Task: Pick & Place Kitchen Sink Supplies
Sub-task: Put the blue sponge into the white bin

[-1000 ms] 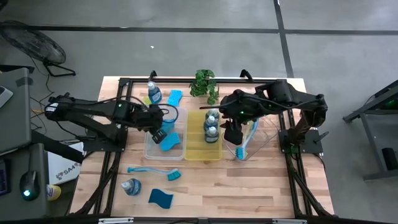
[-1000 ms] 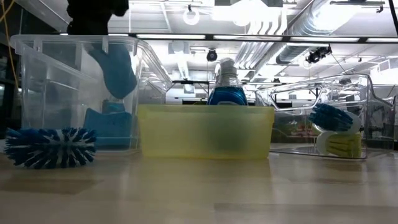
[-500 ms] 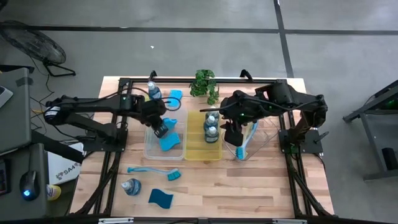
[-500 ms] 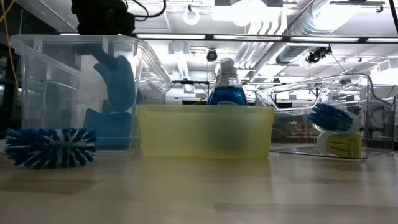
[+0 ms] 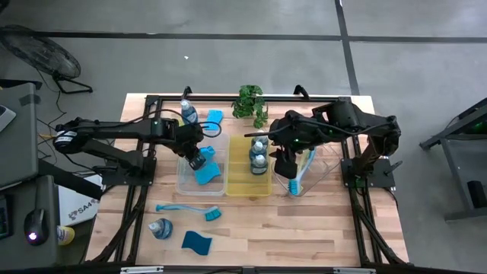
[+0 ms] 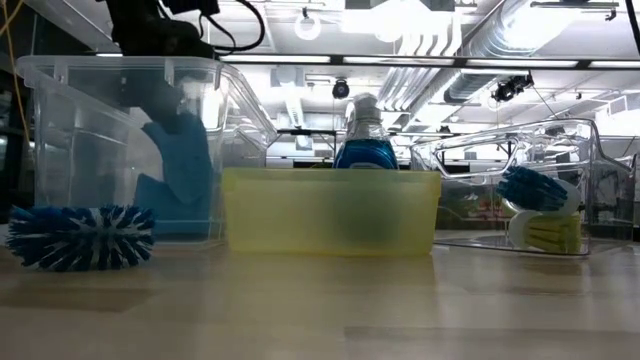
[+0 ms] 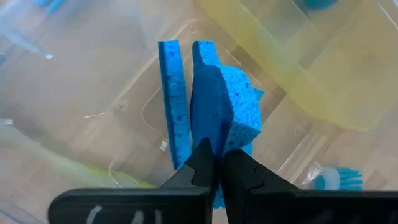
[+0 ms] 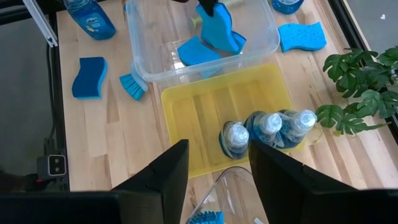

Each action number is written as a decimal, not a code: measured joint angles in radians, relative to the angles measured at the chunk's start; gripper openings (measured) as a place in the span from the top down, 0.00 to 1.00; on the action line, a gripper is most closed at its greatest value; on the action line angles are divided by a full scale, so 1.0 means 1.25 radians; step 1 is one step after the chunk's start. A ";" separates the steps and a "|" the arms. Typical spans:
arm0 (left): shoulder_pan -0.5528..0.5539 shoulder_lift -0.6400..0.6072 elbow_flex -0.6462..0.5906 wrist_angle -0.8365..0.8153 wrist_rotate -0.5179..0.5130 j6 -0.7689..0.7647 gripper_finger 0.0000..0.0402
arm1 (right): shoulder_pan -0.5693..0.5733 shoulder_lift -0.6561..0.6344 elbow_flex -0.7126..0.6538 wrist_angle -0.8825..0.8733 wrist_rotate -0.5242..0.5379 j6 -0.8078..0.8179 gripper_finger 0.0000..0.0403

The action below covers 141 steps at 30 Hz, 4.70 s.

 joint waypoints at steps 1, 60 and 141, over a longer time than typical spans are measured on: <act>0.000 0.000 0.000 0.000 -0.001 0.000 0.99 | 0.000 0.000 0.000 0.000 0.000 0.000 0.61; -0.341 -0.073 0.201 0.007 -0.081 -0.113 0.72 | 0.065 0.000 0.000 -0.011 0.019 0.020 0.63; -0.857 0.584 0.205 0.175 -0.108 -0.228 0.37 | 0.085 0.000 0.000 -0.019 -0.007 -0.098 0.65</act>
